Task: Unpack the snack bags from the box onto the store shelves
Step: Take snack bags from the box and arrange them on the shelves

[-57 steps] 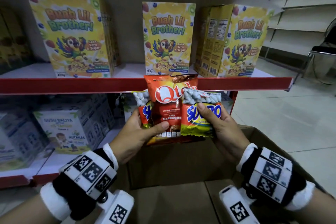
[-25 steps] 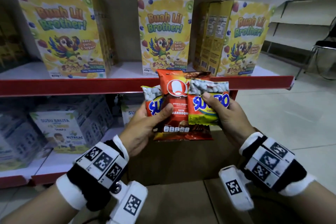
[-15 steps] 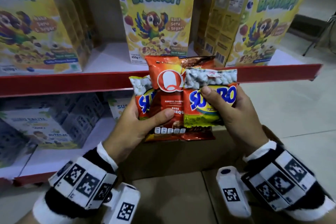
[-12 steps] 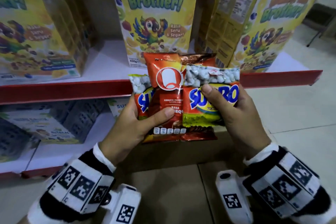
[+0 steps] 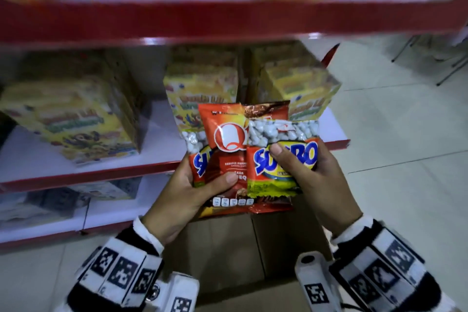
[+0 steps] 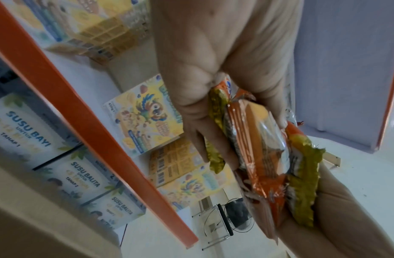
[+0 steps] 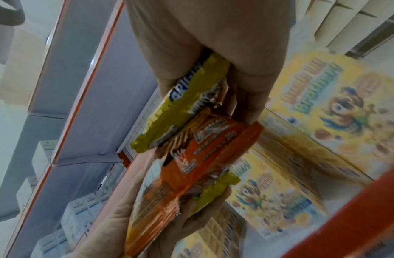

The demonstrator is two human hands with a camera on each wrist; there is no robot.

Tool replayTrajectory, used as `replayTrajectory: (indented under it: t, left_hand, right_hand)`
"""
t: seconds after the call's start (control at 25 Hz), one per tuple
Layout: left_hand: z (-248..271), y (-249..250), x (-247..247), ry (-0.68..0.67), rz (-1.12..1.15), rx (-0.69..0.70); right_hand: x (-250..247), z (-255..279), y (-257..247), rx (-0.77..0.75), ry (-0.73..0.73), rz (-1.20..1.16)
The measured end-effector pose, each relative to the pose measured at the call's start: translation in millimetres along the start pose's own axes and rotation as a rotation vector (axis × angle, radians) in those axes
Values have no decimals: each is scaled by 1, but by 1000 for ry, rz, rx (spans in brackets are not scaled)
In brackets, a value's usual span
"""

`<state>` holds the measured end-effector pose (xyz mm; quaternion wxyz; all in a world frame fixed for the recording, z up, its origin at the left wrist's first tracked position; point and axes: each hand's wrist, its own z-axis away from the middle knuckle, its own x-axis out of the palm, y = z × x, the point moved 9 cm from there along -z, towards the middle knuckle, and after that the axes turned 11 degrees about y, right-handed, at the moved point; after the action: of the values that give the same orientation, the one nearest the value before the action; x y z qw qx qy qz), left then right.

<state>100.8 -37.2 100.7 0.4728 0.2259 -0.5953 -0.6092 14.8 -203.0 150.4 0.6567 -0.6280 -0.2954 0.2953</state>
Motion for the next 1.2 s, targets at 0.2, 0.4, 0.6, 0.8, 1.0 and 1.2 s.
replayTrajectory:
  t: [0.2,0.4,0.6,0.8,1.0,1.2]
  left_hand:
    - [32,123,40,-21,31,-3]
    - [59,256,73,-65,23,27]
    - [81,338,109,-105,24,57]
    - [94,411,139,-26,-3,227]
    - [104,474,158,36,-14,404]
    - [120,498,154,99,-27,456]
  right_hand:
    - [2,12,-137,-61,-27,15]
    - [8,21,-275,-115,-30,-40]
    - [2,35,-375,-206,-32,-69]
    - [-8,46,-458,-316,-11,-57]
    - [-17,49,-520,-417,-59,-32]
    - [-20,45,-551,-447,-159,-82]
